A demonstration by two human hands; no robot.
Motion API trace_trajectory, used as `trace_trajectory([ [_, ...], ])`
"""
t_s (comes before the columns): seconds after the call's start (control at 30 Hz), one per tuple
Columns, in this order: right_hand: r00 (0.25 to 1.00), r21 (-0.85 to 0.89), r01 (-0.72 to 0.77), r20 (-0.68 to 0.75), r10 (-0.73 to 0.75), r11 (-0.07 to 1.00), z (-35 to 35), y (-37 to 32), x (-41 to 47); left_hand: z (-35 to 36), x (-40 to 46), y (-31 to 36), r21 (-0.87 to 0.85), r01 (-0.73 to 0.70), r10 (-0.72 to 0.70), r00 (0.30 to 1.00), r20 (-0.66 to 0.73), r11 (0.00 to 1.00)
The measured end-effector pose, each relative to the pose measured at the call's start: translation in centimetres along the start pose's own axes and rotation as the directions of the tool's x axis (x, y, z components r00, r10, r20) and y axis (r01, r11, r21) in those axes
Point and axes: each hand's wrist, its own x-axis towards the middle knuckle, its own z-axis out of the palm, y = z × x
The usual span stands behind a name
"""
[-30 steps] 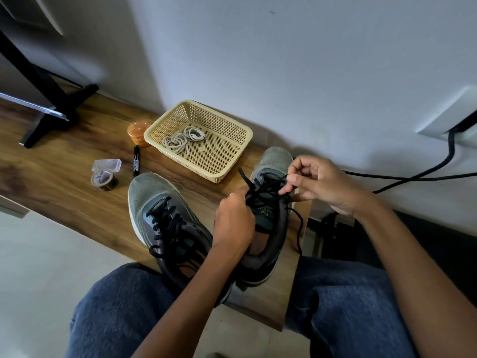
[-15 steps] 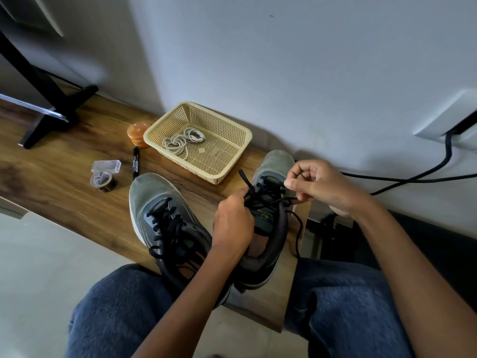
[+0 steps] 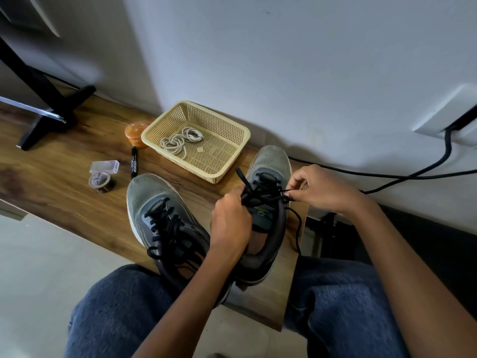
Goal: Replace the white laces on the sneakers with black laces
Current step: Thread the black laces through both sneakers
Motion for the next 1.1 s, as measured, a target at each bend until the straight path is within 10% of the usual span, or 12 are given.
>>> trace_trajectory([
  [0.47,0.993,0.45,0.037,0.084,-0.083,0.892,0.4,-0.2,0.3,-0.7,-0.3,0.3,-0.04,-0.01,0.008,0.999,-0.045,0.999],
  [1.1,0.993,0.363,0.061,-0.115,-0.02,0.93,0.4,0.4,0.5,-0.8,0.0,0.0,-0.015,-0.035,0.034,0.998,-0.047,0.999],
])
